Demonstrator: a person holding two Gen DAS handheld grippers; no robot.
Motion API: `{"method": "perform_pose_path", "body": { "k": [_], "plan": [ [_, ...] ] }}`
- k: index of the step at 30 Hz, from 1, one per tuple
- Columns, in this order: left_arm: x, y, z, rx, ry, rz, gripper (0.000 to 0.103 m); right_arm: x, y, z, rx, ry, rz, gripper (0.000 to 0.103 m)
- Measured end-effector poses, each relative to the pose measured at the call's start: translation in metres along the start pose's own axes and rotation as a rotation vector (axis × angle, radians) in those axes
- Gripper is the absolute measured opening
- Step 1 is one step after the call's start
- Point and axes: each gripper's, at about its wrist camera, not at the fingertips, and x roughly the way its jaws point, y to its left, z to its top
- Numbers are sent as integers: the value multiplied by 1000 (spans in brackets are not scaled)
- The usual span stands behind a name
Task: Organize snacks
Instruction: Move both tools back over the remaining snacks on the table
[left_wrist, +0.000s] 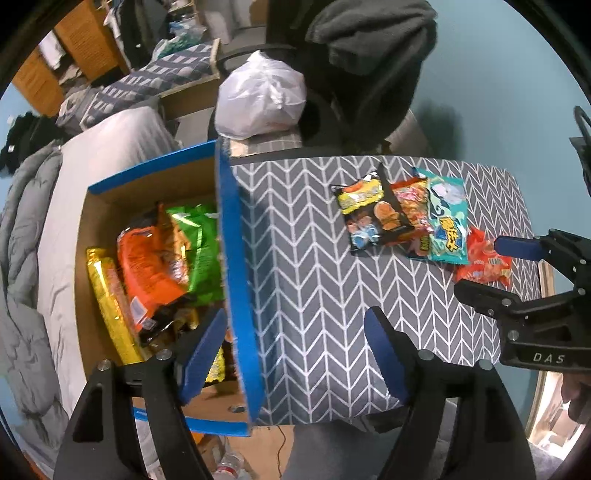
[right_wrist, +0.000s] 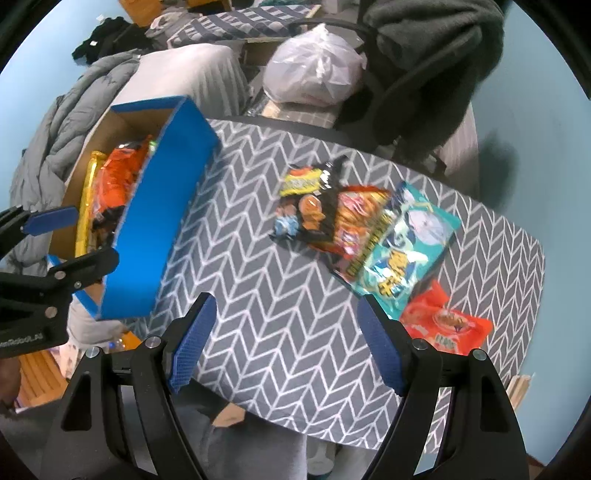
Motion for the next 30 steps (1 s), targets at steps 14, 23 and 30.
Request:
{"method": "perform_pose_path", "body": {
  "k": [14,23,30],
  "plan": [
    [43,-51,15,52,86,-11,78,29,-99,-22,19,46,-57,79],
    [74,-66,17,42,120,10,78,65,-145,-34,-58,81,-50,79],
    [99,-74,15,20,168,16,78,90,-161,-39,-80,116,13,79]
  ]
}}
